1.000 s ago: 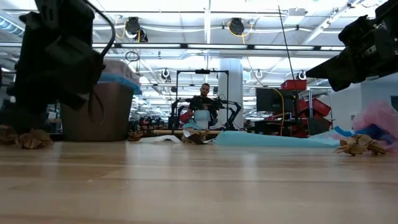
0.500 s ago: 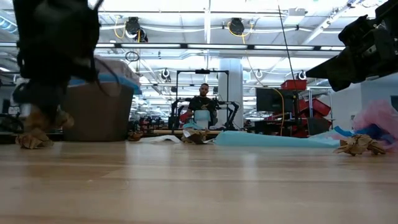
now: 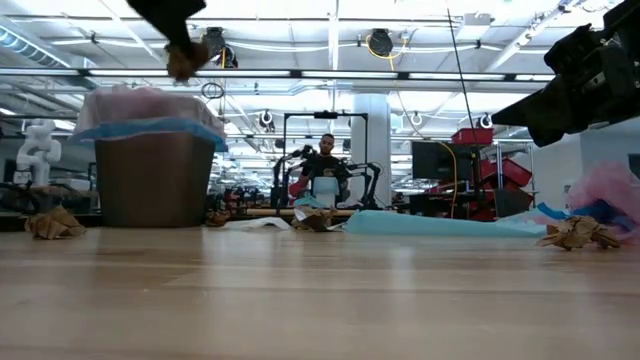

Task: Place trash/remove bag and relplace
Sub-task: Put the brown napkin into the trash bin

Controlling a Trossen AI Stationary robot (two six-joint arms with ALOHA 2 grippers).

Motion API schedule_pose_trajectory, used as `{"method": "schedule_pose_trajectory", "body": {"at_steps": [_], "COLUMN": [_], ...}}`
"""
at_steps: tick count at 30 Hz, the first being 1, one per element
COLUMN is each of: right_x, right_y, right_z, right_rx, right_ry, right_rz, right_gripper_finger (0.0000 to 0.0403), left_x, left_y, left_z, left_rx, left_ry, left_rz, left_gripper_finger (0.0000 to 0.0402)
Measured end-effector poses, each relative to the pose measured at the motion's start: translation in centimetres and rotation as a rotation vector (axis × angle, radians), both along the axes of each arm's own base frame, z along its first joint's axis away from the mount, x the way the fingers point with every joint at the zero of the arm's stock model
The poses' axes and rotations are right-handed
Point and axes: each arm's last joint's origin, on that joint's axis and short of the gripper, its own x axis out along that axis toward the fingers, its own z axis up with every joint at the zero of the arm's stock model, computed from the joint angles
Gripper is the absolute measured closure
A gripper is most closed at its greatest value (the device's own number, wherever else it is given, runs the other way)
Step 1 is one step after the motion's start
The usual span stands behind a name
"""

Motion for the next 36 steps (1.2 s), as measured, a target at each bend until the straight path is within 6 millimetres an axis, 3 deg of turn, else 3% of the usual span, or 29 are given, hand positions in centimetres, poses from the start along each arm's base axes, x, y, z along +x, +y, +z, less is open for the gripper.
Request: {"method": "schedule_pose_trajectory", "body": {"at_steps": [4, 7, 18, 24, 29, 36], "right_x": [0.0, 0.0, 0.0, 0.0, 0.0, 0.0], "right_y": [0.0, 0.0, 0.0, 0.0, 0.0, 0.0], "right_z": [0.0, 0.0, 0.0, 0.0, 0.0, 0.0], "right_rx": [0.000, 0.000, 0.000, 0.000, 0.000, 0.000], "right_ry": [0.000, 0.000, 0.000, -0.001, 0.000, 0.000], "right_rz": [0.000, 0.000, 0.000, 0.000, 0.000, 0.000], "right_gripper_finger": [0.0403, 0.0403, 0.0403, 0.0403, 0.0403, 0.0403], "left_x": [-2.2, -3.6, -3.1, -2.1, -2.2, -2.0], "left_y": [3.1, 5.1, 12.2, 16.9, 20.5, 22.8], "left_z": [2.7, 3.6, 4.6, 3.9, 1.7, -0.3], "left_rx": [0.075, 0.099, 0.110, 0.018, -0.082, -0.199], "left_ry": [-0.093, -0.107, -0.045, -0.019, 0.059, 0.096], "left_rz": [0.114, 0.209, 0.363, 0.342, 0.406, 0.419], "left_gripper_finger": [0.0401, 0.0401, 0.0401, 0.0401, 0.0401, 0.0401]}}
